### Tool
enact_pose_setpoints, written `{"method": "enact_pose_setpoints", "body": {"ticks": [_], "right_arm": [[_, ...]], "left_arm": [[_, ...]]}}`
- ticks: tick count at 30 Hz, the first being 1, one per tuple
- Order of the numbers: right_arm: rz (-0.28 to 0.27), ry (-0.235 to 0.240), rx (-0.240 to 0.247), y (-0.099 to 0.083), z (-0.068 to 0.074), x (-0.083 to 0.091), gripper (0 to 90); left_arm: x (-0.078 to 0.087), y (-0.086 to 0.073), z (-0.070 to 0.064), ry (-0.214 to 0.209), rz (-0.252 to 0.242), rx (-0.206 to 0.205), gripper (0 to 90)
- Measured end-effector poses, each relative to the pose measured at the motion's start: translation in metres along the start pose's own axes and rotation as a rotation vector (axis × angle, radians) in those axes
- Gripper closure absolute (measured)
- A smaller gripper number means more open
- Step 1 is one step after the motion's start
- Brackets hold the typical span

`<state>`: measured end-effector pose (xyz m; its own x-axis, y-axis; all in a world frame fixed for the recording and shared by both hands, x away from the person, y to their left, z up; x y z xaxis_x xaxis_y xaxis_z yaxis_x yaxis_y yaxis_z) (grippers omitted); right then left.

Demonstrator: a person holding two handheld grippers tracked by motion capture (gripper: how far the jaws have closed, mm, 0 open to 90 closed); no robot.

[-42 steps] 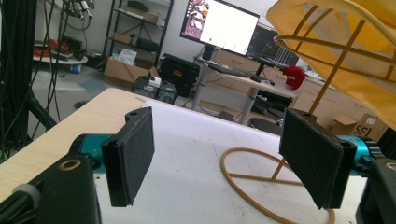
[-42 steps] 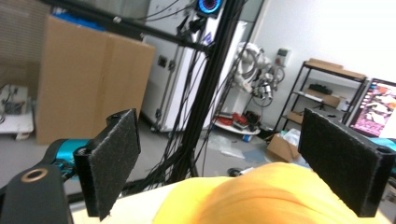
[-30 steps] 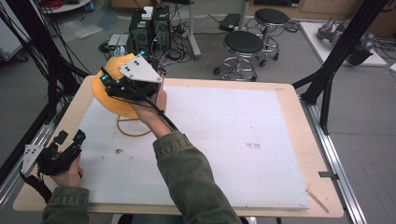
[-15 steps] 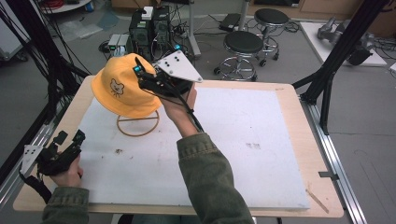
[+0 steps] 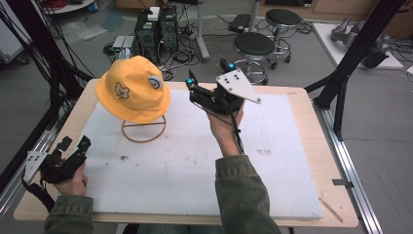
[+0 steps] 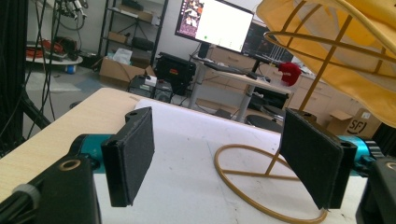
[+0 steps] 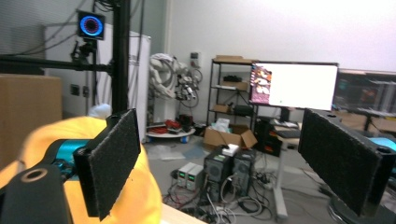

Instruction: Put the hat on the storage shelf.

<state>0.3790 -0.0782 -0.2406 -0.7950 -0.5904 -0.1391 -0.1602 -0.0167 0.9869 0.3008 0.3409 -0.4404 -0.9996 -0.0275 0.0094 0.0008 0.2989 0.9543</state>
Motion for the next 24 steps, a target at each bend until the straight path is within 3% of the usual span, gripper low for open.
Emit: {"method": "enact_pose_setpoints", "body": {"ticks": [8,24], "right_arm": [[0.010,-0.066,-0.010,-0.007,-0.028,0.033,11.8],[0.065,-0.140,-0.003,-0.027,-0.061,0.083,11.8]], "left_arm": [[0.000,-0.001,-0.001,-0.004,0.005,-0.007,26.6],[0.000,-0.001,-0.002,-0.002,0.007,-0.020,26.6]]}}
Point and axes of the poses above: each handheld gripper's, and its own axes: x roughly backward along the jaws, y roughly out of its top, z roughly to its left, the point moved 4 cm from there along -x, roughly forward along the jaws, and after that the axes turned 9 degrees about y, right-handed, at the moved point
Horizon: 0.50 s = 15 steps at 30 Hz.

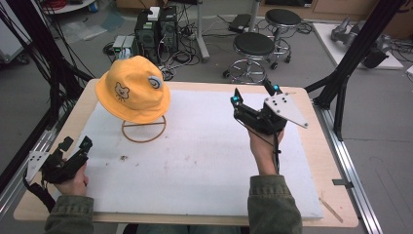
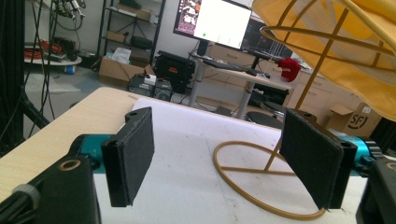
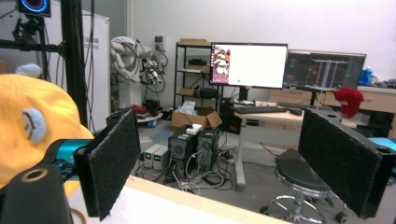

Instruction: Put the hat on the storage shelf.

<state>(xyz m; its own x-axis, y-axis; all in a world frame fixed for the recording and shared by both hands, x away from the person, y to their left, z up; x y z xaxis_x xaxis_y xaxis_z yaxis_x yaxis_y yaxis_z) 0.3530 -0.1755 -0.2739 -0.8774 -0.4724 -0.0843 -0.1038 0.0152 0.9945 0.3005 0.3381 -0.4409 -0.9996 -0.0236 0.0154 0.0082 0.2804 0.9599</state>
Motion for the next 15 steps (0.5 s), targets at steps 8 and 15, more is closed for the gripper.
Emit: {"method": "enact_pose_setpoints", "body": {"ticks": [8,15], "right_arm": [[0.011,-0.033,-0.035,-0.016,-0.017,0.019,11.8],[0.045,-0.061,-0.052,-0.031,-0.029,0.033,11.8]], "left_arm": [[0.001,0.000,-0.001,0.000,-0.001,0.000,26.6],[0.003,0.000,-0.001,0.002,-0.003,-0.014,26.6]]}}
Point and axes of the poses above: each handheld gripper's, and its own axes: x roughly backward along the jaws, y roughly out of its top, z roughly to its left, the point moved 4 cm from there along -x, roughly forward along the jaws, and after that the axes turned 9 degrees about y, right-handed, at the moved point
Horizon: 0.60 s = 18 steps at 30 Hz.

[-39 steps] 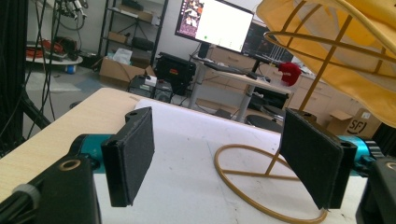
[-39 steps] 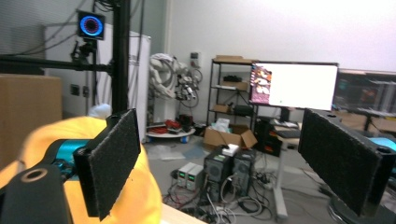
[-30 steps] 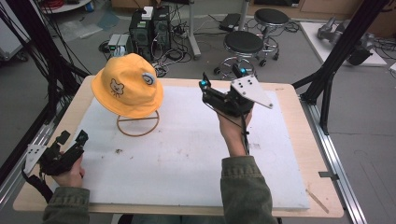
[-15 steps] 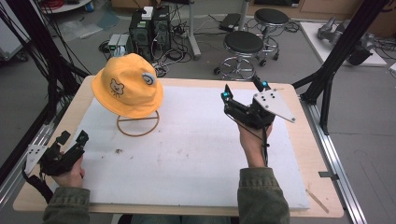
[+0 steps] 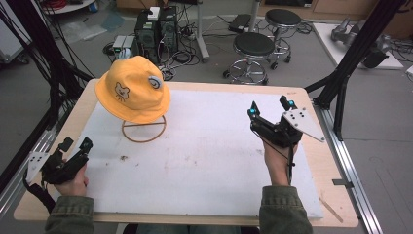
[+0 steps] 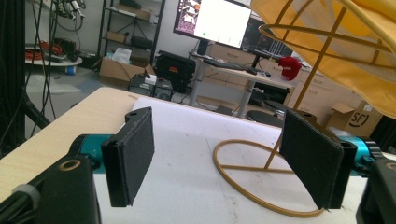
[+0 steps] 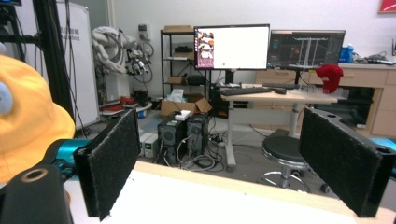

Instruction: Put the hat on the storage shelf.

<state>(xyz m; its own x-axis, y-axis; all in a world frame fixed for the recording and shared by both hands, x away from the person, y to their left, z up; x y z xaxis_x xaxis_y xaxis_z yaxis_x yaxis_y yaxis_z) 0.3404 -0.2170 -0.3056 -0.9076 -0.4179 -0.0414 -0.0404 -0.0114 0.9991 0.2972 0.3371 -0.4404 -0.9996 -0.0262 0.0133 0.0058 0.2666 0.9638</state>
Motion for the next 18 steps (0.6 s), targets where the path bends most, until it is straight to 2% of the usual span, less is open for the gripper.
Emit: {"method": "enact_pose_setpoints", "body": {"ticks": [6,11,16,18], "right_arm": [[0.056,-0.020,-0.015,-0.013,-0.009,0.007,11.4],[0.047,-0.029,0.000,-0.013,-0.013,0.014,11.5],[0.079,-0.051,-0.021,-0.027,-0.021,0.027,11.4],[0.073,-0.062,-0.025,-0.032,-0.025,0.033,11.4]], "left_arm": [[0.001,0.000,0.000,0.003,-0.001,-0.001,26.6],[0.002,0.000,0.000,0.003,-0.004,-0.004,26.6],[0.002,0.001,-0.001,0.003,-0.004,-0.007,26.6],[0.002,0.001,-0.001,0.003,-0.003,-0.008,26.6]]}}
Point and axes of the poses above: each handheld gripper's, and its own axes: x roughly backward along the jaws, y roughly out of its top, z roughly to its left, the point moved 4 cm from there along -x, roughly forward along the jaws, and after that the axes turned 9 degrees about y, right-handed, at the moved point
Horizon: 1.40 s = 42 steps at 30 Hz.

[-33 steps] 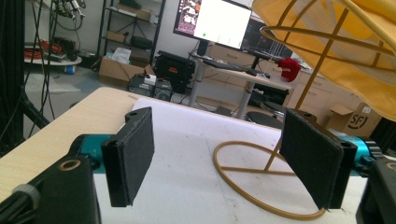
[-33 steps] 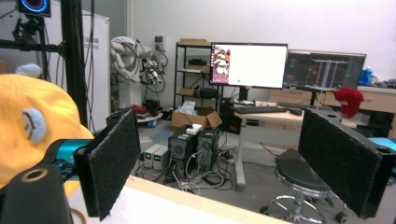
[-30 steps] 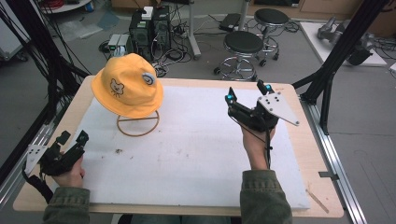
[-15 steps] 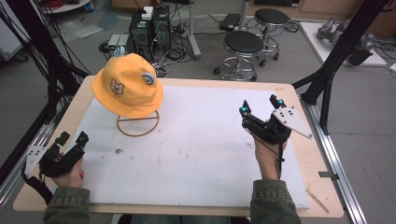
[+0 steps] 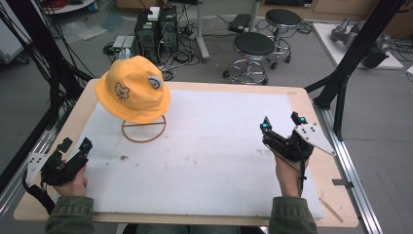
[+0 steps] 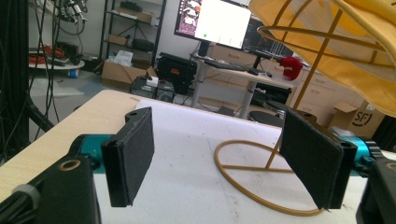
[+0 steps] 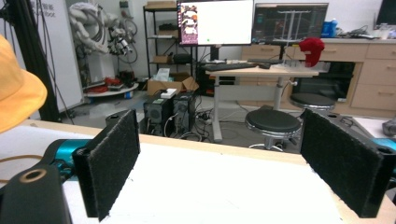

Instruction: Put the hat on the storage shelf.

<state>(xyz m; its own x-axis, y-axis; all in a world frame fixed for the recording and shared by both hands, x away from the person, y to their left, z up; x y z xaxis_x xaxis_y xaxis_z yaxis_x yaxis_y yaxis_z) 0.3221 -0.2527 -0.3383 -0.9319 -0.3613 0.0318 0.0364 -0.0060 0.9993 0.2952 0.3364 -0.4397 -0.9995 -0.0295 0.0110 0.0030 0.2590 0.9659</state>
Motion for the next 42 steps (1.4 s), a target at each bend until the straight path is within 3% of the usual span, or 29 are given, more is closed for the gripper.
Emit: {"method": "enact_pose_setpoints", "body": {"ticks": [12,19,26,42], "right_arm": [[0.048,-0.041,-0.058,-0.041,-0.020,0.027,11.4],[0.096,-0.068,-0.022,-0.061,-0.024,0.033,11.4],[0.092,-0.083,-0.044,-0.075,-0.027,0.037,11.4],[0.064,-0.106,-0.048,-0.076,-0.031,0.041,11.4]], "left_arm": [[0.001,0.001,-0.001,0.002,-0.004,-0.007,26.6],[0.001,0.000,-0.001,-0.001,-0.002,-0.011,26.6],[0.001,0.000,-0.002,-0.003,0.001,-0.014,26.6],[0.000,0.000,-0.004,-0.014,0.004,-0.008,26.6]]}}
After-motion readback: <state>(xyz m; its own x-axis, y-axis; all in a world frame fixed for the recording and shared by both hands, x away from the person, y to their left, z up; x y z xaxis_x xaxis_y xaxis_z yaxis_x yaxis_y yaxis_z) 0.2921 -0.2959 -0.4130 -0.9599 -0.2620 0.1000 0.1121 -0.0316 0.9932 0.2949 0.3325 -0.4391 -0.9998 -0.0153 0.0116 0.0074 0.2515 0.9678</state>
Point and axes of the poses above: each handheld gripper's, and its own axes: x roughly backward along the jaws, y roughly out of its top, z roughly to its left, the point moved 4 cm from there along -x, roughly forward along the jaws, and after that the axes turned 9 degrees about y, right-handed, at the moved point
